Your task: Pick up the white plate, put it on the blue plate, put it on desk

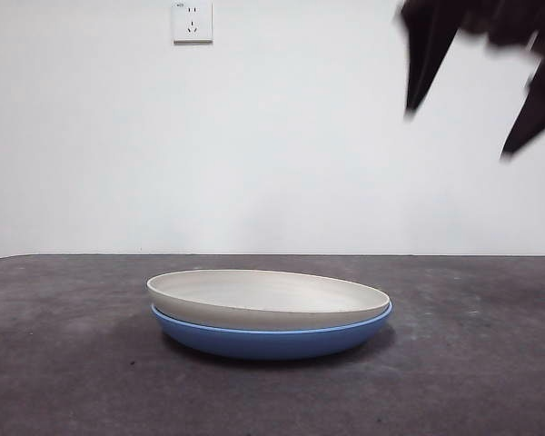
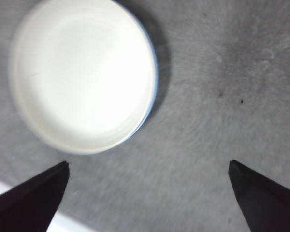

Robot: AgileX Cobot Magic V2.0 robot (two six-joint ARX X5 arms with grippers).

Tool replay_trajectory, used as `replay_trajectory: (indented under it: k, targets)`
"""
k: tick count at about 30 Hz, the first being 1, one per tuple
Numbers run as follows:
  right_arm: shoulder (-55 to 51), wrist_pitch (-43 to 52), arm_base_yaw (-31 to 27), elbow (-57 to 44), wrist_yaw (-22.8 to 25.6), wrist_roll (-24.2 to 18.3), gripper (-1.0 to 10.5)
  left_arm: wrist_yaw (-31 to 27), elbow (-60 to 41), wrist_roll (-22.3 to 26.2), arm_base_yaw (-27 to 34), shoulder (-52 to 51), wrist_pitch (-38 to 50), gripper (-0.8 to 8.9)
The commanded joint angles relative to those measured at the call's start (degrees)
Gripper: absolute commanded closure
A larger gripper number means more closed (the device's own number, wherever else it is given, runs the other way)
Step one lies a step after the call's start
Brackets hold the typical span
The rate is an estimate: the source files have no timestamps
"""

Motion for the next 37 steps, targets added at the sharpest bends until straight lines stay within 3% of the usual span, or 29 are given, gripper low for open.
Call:
replay_trajectory:
  k: [1,7,16,30,32,33,34,36,37]
  targets:
    - [-8.2,-2.8,1.0,0.9,0.3,-1.0,2.9,-0.1,0.7,0.2,-0.4,0.3,0.7,1.56]
    - [-24.2,-7.8,2.2,0.9,0.3,-1.3,2.9,-0.1,0.7,0.1,-0.4,0.3,0.8,1.56]
    - [-41.1,-15.8,2.9,0.9,0.3,-5.6,2.9,-0.1,0.7,0.1,-0.4,0.3,1.0,1.56]
    - [-48.9,-15.8,2.9,0.9,0.0,-5.3,3.0,-0.1,0.7,-0.2,-0.4,0.3,1.1,1.67]
    - [-48.8,-15.8,2.9,0.9,0.1,-5.1,4.1,-0.1,0.7,-0.2,-0.4,0.3,1.0,2.57]
    - [-48.8,-15.8,2.9,0.9,0.1,-5.1,5.2,-0.1,0.7,-0.1,-0.4,0.3,1.0,3.55]
    - [-48.8,-15.8,2.9,0.9,0.1,-5.1,7.0,-0.1,0.7,-0.2,-0.4,0.3,0.9,5.39]
    - [-48.8,-15.8,2.9,0.9,0.1,-5.1,9.4,-0.1,0.7,-0.1,-0.4,0.3,0.9,8.12]
    - [-48.8,-15.8,2.9,0.9,0.1,-5.1,9.3,-0.1,0.7,-0.1,-0.4,0.3,1.1,7.84]
